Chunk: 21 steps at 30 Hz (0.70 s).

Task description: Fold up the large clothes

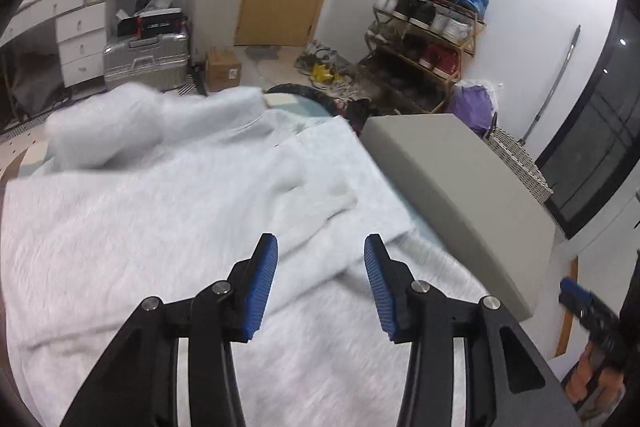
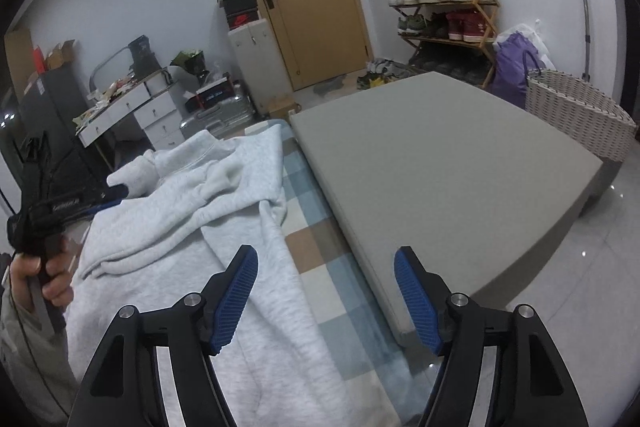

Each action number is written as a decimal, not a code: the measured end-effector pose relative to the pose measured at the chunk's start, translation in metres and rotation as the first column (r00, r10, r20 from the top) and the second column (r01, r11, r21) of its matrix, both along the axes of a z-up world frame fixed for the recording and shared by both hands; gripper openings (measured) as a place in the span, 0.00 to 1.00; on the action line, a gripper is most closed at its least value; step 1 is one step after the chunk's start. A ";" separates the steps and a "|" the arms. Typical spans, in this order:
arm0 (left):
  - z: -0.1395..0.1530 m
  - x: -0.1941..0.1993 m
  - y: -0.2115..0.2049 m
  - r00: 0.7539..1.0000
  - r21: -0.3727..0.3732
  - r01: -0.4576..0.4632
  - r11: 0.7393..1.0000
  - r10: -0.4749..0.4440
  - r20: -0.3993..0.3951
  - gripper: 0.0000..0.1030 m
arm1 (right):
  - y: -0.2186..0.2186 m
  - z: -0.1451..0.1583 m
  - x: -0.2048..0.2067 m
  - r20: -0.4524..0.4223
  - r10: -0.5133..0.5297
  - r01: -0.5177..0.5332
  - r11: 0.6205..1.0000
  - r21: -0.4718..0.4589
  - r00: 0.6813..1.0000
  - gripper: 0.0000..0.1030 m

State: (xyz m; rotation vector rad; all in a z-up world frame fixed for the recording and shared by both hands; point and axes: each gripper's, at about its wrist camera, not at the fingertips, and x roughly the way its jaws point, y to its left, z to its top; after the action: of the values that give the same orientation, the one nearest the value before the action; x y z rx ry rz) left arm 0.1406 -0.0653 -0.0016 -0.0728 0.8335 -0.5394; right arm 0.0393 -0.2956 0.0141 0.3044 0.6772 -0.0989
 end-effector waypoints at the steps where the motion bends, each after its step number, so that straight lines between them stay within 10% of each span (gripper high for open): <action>1: 0.001 -0.009 0.011 1.000 -0.009 -0.014 1.000 0.014 0.007 0.47 | 0.001 0.001 0.004 -0.002 0.014 -0.014 1.000 -0.001 1.000 0.69; 11: -0.007 -0.036 0.145 0.915 0.047 -0.400 0.915 0.396 0.071 0.57 | 0.062 0.040 0.061 0.052 0.249 -0.245 0.967 -0.072 0.967 0.71; 16: -0.049 -0.046 0.197 0.815 0.140 -0.574 0.807 0.579 0.008 0.57 | 0.063 -0.003 0.081 -0.072 0.269 -0.269 0.963 0.017 0.960 0.74; 21: -0.093 -0.040 0.215 0.756 0.180 -0.614 0.768 0.638 -0.147 0.57 | 0.060 -0.053 0.094 -0.204 0.256 -0.254 0.967 0.037 0.945 0.73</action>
State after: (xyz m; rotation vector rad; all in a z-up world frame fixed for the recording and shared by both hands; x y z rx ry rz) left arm 0.1010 0.1498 -0.0945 -0.2909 0.9741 0.1674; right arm 0.1328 -0.2360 -0.0389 0.2153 0.9197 0.1219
